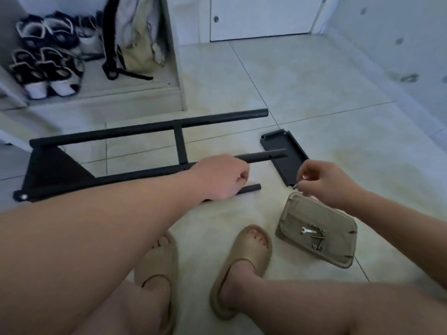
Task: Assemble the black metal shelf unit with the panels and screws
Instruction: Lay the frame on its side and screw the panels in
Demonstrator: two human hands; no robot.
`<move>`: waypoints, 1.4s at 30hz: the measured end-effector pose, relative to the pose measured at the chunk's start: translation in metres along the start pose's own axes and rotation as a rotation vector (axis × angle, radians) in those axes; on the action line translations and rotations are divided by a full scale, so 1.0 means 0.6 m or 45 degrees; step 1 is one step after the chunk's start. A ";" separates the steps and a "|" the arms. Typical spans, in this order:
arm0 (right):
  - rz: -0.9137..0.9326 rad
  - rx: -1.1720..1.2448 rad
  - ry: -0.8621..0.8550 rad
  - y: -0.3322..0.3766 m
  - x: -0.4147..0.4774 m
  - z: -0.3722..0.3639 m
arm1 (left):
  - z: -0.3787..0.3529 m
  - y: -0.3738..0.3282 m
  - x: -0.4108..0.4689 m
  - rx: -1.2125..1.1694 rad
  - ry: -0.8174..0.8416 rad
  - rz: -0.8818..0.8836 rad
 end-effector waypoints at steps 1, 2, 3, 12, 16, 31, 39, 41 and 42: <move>0.034 0.040 -0.002 0.039 -0.002 -0.010 | 0.018 0.034 -0.017 -0.095 -0.062 0.101; 0.059 0.071 0.007 0.074 -0.004 -0.026 | 0.032 0.070 -0.034 -0.178 -0.131 0.204; 0.075 0.105 0.023 0.105 -0.005 -0.044 | 0.044 0.107 -0.051 -0.239 -0.204 0.308; -0.011 0.344 -0.035 0.217 -0.019 -0.196 | 0.005 0.331 -0.123 -0.449 -0.122 0.843; -0.067 0.355 -0.018 0.213 -0.011 -0.220 | -0.028 0.325 -0.089 -0.506 0.157 0.746; -0.205 0.527 -0.041 0.156 -0.092 -0.212 | -0.071 0.225 -0.103 -0.504 0.542 0.693; -0.247 0.468 -0.024 0.100 -0.219 -0.234 | -0.147 0.096 -0.179 -0.779 0.503 0.646; -0.241 0.444 -0.019 0.092 -0.234 -0.233 | -0.153 0.073 -0.189 -0.676 0.487 0.589; -0.243 0.454 -0.029 0.090 -0.235 -0.231 | -0.152 0.067 -0.192 -0.617 0.469 0.564</move>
Point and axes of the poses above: each hand's wrist, its own x-axis towards the middle knuckle, its own z-axis out of the back of the hand, y = z × x, the point moved 9 cm from there along x, towards the middle knuckle, and after that the axes turned 5 degrees about x, right-handed, at the moved point
